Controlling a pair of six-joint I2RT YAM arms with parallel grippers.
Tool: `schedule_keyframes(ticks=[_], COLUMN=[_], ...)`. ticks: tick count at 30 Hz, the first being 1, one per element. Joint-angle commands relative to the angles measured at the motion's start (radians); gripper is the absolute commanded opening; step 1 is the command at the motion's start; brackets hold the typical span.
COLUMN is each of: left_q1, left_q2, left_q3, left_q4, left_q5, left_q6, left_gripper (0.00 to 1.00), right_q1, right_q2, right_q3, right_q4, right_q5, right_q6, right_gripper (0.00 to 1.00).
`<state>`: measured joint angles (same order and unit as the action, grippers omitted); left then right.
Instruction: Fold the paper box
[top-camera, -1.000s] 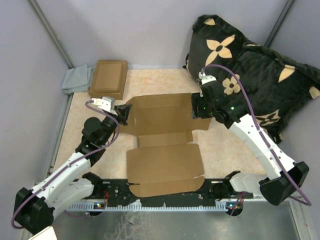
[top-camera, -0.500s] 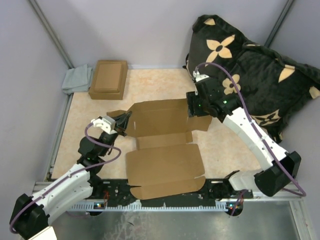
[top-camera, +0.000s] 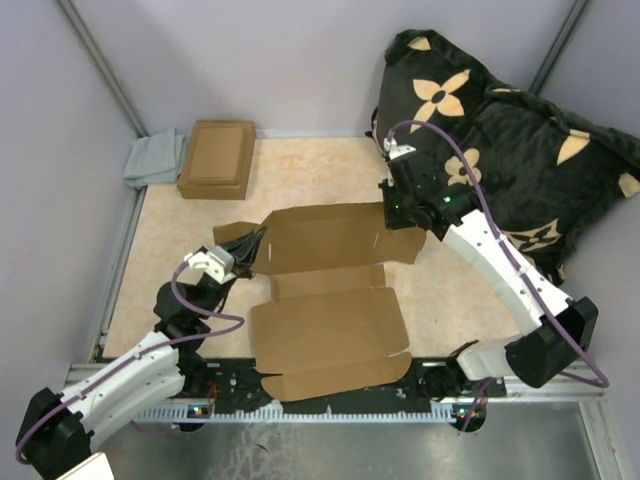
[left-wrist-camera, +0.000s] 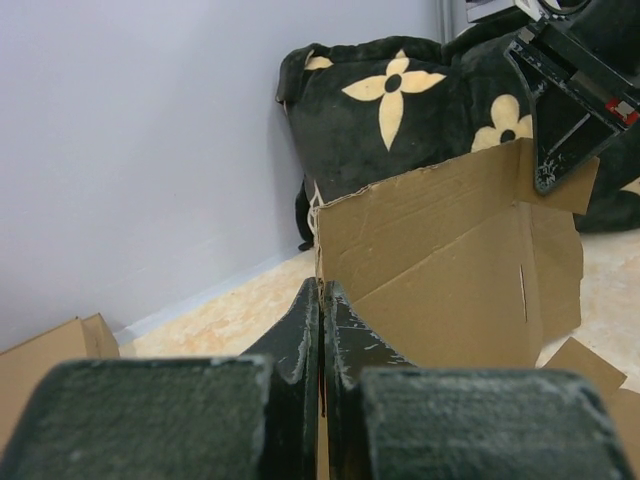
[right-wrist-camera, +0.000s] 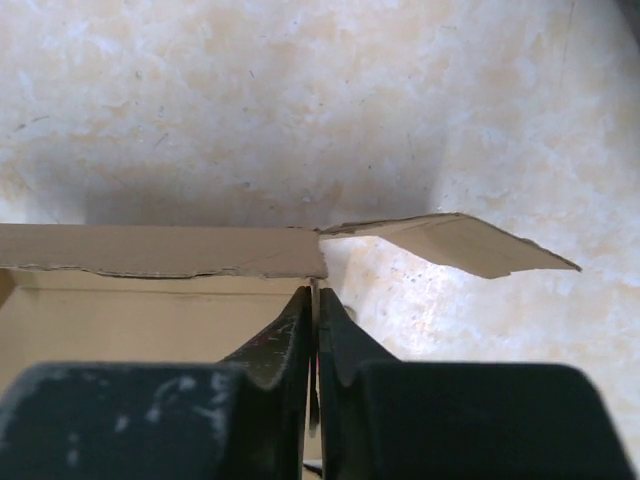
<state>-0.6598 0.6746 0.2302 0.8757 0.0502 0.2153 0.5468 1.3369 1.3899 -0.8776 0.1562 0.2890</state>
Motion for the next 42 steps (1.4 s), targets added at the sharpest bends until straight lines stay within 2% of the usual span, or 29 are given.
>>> schedule_keyframes(ticks=[1,2,7,11,14,20,27,30,37,42], left_q1=[-0.015,-0.016,-0.017,-0.017,-0.017,-0.017,-0.017,-0.017,-0.017,-0.017], left_q2=[-0.016,-0.014,-0.018,-0.010,0.012,0.039,0.128,0.171,0.203,0.216], left_q3=[-0.008,-0.005,0.050,0.212,0.306,0.394,0.504,0.524,0.544,0.573], left_q4=[0.057,0.055,-0.078,-0.432,-0.592,-0.725,-0.893,-0.934,-0.913,-0.974], left_q5=[-0.037,-0.051,-0.112,-0.162,-0.177,-0.226,-0.210,-0.218,-0.155,-0.146], left_q6=[0.025,0.015,-0.098,-0.202,-0.221,-0.258,-0.339,-0.370,-0.442,-0.506], left_gripper=[0.00,0.00,0.18,0.26,0.29,0.31,0.31,0.30,0.28,0.27], right_q1=[-0.005,-0.005,-0.005,-0.005,-0.004,-0.001,0.007,0.008,0.012,0.013], right_q2=[0.014,0.015,-0.006,-0.039,-0.043,-0.092,-0.229,-0.252,-0.249,-0.233], right_q3=[0.034,0.026,-0.050,-0.126,-0.172,-0.267,-0.448,-0.490,-0.534,-0.548], right_q4=[0.014,0.021,0.110,0.267,0.388,0.597,0.863,0.904,0.927,0.926], right_q5=[-0.002,0.004,0.051,0.066,0.053,0.101,0.172,0.182,0.198,0.210], right_q6=[-0.013,-0.011,0.012,0.054,0.089,0.115,0.145,0.154,0.171,0.190], right_gripper=[0.01,0.00,0.00,0.00,0.00,0.00,0.00,0.00,0.00,0.00])
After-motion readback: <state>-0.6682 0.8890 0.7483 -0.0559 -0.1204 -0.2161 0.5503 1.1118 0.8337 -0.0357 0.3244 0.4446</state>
